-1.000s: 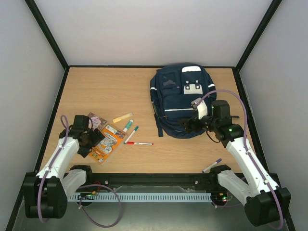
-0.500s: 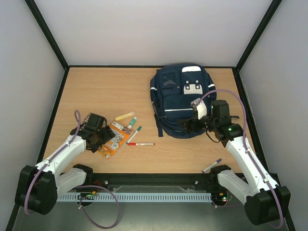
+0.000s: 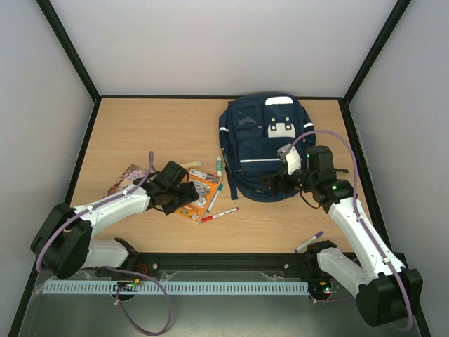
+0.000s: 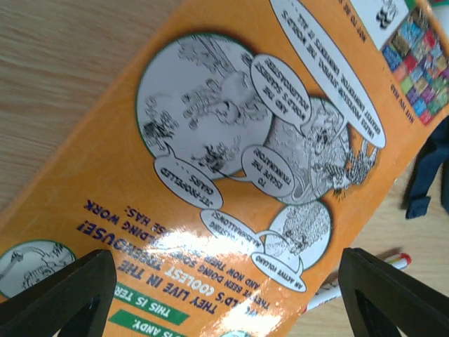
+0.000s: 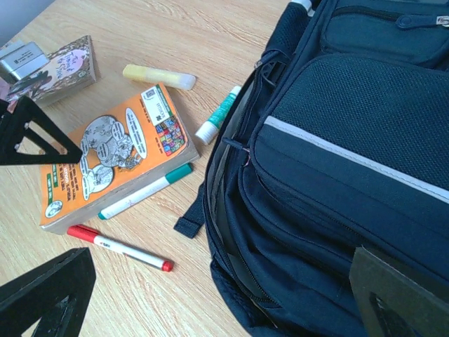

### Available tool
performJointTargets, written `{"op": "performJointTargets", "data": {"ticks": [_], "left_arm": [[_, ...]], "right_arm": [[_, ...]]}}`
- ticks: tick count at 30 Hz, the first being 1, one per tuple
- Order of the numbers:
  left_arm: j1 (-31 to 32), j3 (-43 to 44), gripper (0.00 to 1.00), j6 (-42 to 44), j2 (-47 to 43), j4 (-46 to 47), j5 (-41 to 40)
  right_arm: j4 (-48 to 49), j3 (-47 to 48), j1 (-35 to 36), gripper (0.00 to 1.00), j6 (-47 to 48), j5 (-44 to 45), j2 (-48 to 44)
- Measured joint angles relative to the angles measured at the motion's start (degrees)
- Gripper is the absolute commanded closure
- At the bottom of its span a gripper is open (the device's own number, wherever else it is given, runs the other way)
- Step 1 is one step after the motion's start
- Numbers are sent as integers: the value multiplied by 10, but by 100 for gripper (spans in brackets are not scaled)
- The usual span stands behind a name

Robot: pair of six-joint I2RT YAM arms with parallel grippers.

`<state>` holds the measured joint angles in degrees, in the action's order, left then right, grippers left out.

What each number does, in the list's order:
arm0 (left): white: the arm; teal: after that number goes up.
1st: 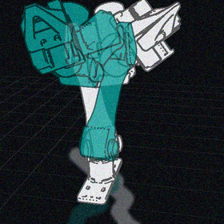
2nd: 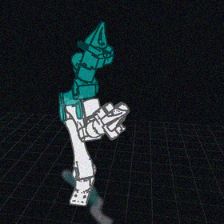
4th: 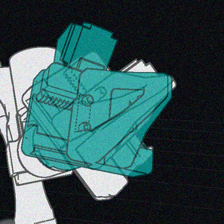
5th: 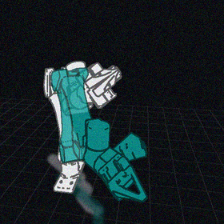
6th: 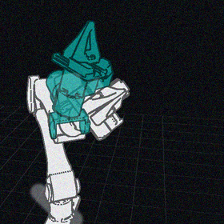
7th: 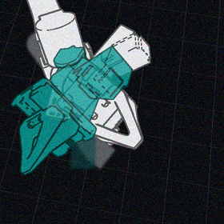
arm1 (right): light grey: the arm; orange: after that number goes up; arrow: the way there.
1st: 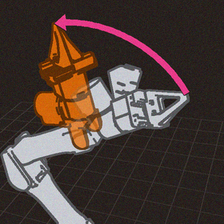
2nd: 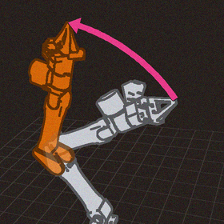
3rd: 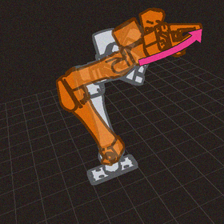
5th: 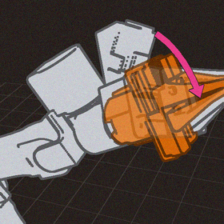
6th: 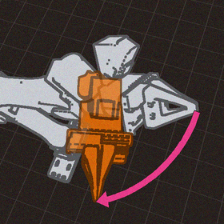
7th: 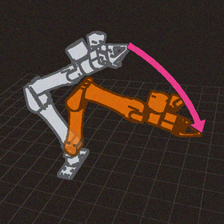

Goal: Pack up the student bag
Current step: Pick up the book from the center of the board.

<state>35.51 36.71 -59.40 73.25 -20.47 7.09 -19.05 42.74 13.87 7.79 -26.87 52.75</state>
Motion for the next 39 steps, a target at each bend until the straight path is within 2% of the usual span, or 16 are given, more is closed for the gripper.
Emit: {"op": "performJointTargets", "data": {"ticks": [6, 12, 18, 26, 39], "left_arm": [[5, 61, 6, 63, 15, -71, -27], [-26, 86, 6, 143, 53, -65, -72], [-37, 84, 7, 187, 110, -25, -97], [-41, 32, 10, 210, 110, 42, -50], [-19, -70, 16, 144, -5, 71, -32]], "right_arm": [[-1, 0, 0, 6, -1, -7, 7], [-5, 0, 2, 23, -3, -76, 39], [-46, 49, 60, 34, 8, -115, 178], [-50, 122, 162, 42, 0, -122, 330], [-19, 277, 271, 51, -32, -88, 569]]}}
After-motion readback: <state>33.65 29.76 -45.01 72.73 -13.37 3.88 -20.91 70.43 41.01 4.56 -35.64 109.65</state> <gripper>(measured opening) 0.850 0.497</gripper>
